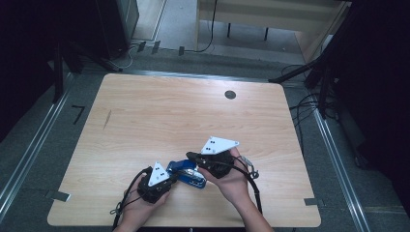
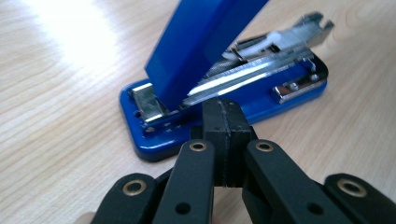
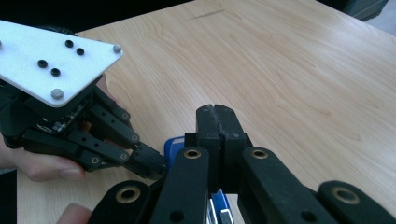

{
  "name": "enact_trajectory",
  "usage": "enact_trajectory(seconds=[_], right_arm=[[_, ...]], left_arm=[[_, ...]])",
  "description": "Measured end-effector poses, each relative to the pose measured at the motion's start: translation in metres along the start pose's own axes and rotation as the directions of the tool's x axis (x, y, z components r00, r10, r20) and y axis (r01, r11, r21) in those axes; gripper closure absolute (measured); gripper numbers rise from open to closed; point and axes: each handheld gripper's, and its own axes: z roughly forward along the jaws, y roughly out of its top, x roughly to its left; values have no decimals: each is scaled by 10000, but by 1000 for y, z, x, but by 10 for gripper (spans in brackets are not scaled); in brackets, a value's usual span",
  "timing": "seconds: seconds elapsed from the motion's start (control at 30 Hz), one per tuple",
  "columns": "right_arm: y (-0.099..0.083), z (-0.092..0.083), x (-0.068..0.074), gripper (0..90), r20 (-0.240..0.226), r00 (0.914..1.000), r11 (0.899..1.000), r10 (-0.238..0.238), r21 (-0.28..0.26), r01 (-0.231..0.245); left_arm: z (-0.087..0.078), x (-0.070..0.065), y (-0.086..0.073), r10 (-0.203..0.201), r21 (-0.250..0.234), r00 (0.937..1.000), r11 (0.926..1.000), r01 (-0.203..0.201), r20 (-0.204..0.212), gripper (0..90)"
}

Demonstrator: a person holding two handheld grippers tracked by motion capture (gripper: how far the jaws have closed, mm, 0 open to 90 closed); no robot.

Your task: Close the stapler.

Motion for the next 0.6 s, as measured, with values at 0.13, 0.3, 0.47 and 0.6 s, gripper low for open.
enact_trajectory(seconds=[0.13, 0.3, 0.47, 0.6], right_arm=[[-10, -3, -1, 900, 56, 9999, 9999, 144, 86, -145], [-24, -6, -2, 900, 103, 9997, 9994, 237, 263, -239], [-37, -9, -1, 900, 132, 9993, 9981, 349, 505, -355], [-47, -12, -1, 900, 195, 9990, 9968, 409, 679, -421]], left_arm=[[0, 2, 0, -91, 3, 9999, 10000, 91, 53, 900], [0, 2, 0, -111, 21, 9999, 9999, 111, 86, 900], [0, 2, 0, -123, 20, 9999, 9999, 123, 89, 900], [0, 2, 0, -132, 23, 9999, 9999, 132, 96, 900]])
